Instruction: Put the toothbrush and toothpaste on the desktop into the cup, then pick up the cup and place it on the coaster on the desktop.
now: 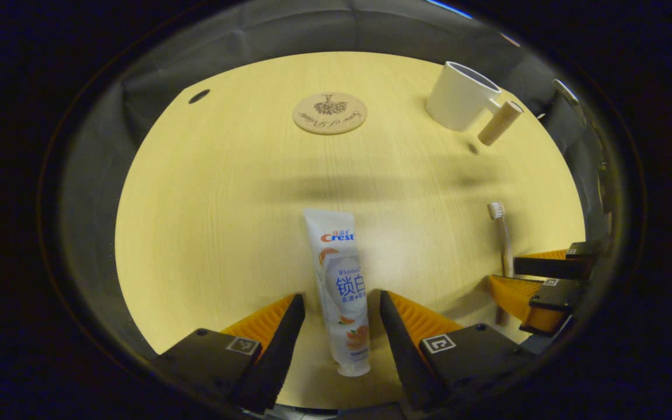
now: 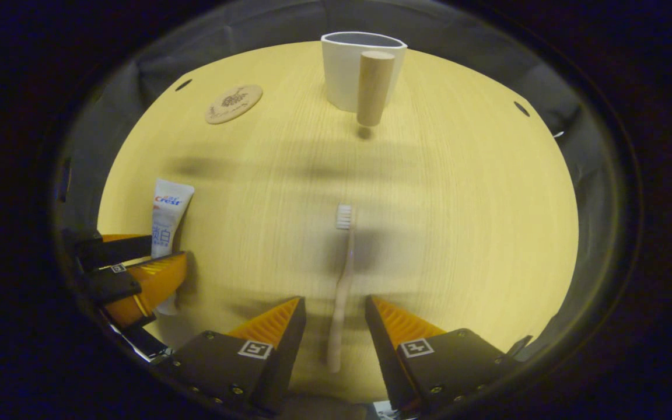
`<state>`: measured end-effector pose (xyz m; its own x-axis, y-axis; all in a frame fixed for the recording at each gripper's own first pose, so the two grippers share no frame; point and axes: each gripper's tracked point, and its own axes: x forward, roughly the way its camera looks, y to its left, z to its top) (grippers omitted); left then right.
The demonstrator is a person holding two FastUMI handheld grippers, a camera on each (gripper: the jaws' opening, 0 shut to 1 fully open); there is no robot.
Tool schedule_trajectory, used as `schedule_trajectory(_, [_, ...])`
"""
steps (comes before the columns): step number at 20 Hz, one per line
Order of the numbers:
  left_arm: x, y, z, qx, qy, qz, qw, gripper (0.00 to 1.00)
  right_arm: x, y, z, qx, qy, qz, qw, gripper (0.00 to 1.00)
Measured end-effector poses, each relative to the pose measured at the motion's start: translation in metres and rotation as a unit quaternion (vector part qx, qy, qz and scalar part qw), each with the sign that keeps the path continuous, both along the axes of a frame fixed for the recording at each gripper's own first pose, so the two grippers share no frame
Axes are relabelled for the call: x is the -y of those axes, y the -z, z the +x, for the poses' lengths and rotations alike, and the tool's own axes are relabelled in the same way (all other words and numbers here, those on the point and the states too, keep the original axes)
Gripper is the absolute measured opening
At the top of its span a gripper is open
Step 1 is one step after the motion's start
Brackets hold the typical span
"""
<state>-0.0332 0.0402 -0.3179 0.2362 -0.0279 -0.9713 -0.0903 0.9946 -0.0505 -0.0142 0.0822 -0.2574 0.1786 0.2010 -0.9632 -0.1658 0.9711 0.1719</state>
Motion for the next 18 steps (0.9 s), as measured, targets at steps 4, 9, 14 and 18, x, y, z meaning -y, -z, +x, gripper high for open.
schedule_trajectory(4, [-0.004,0.002,-0.004,-0.016,0.008,0.009,1.0,0.79,0.006,0.002,-0.001,-0.011,-0.002,-0.017,1.0,0.47])
schedule_trajectory(9, [-0.005,0.001,-0.003,-0.013,0.014,0.012,1.0,0.59,0.003,-0.001,-0.005,-0.021,-0.002,-0.011,1.0,0.14])
schedule_trajectory(14, [-0.008,-0.001,-0.001,-0.002,0.02,0.019,1.0,0.47,0.002,0.001,0.002,-0.001,0.017,0.015,1.0,0.1])
schedule_trajectory(18, [-0.012,-0.004,0.002,0.02,0.025,0.019,0.999,0.34,0.0,-0.002,0.0,0.01,0.001,0.025,1.0,0.04])
